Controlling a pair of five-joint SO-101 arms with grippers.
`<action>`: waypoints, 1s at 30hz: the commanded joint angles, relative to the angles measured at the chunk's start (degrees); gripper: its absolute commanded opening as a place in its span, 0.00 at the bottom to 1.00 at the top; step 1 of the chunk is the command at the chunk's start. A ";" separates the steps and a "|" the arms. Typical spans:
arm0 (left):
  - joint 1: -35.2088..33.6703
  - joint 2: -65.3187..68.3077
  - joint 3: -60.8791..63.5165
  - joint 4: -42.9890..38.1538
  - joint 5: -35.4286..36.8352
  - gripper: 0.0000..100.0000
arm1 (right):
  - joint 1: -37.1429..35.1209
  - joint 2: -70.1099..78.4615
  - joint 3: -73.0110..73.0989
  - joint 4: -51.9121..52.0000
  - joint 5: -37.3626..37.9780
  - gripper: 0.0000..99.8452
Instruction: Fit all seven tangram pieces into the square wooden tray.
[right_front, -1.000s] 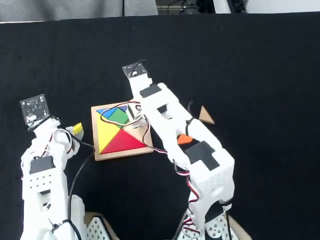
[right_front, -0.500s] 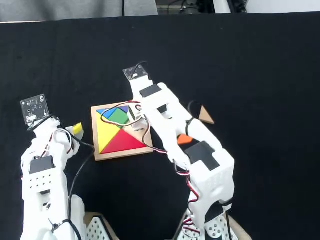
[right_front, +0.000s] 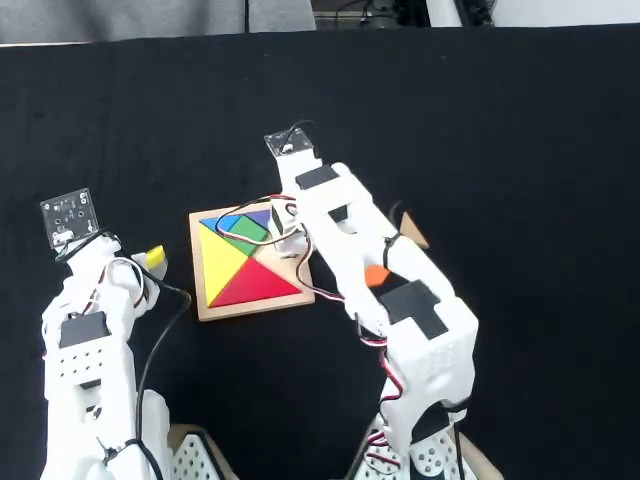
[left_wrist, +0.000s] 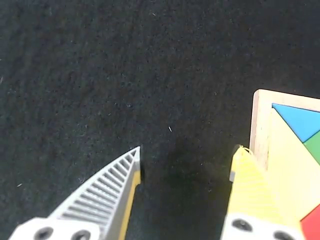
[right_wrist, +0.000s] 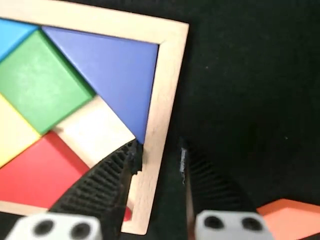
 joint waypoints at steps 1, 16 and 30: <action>-0.57 -0.79 -0.48 -1.05 0.09 0.29 | 1.93 -0.66 1.01 1.23 0.44 0.09; -0.57 -0.79 -0.48 -1.05 0.09 0.29 | 1.93 -0.66 3.12 3.25 0.26 0.01; -0.57 -0.88 -0.48 -1.05 0.09 0.29 | 1.93 -0.66 2.24 4.40 0.44 0.01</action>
